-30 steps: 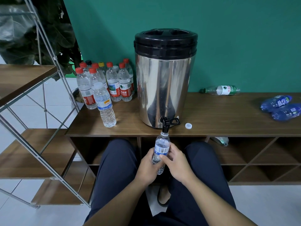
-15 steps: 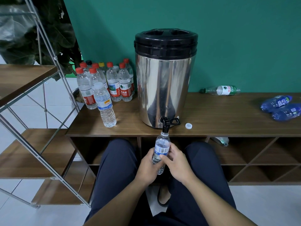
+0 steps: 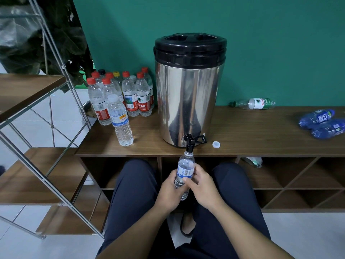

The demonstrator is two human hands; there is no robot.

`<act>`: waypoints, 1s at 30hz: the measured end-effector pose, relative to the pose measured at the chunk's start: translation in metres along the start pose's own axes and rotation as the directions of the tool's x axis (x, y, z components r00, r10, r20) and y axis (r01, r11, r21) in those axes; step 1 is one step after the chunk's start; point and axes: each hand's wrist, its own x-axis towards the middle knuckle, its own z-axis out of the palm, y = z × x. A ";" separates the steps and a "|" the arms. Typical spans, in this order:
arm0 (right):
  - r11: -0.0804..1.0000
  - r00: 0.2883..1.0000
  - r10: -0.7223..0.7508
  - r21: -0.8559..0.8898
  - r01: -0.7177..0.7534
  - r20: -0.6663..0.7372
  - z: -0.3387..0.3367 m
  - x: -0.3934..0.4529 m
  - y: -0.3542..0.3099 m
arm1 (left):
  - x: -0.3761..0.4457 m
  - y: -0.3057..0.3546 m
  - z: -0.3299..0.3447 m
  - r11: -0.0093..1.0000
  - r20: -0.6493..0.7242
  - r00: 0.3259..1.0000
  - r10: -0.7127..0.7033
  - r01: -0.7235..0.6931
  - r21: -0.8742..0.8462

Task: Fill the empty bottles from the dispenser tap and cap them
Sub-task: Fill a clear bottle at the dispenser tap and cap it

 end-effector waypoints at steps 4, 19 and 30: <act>1.000 1.000 0.000 0.001 0.000 0.001 0.000 -0.001 0.000 | 0.000 0.000 0.000 1.000 -0.001 1.000 0.000 0.000 0.002; 1.000 1.000 -0.005 -0.007 0.005 0.002 0.000 0.001 0.001 | 0.000 -0.001 0.000 1.000 0.003 1.000 -0.001 0.001 -0.002; 1.000 1.000 -0.008 -0.013 0.008 0.001 -0.001 0.001 0.002 | 0.000 0.000 -0.001 1.000 0.003 1.000 -0.012 0.012 -0.007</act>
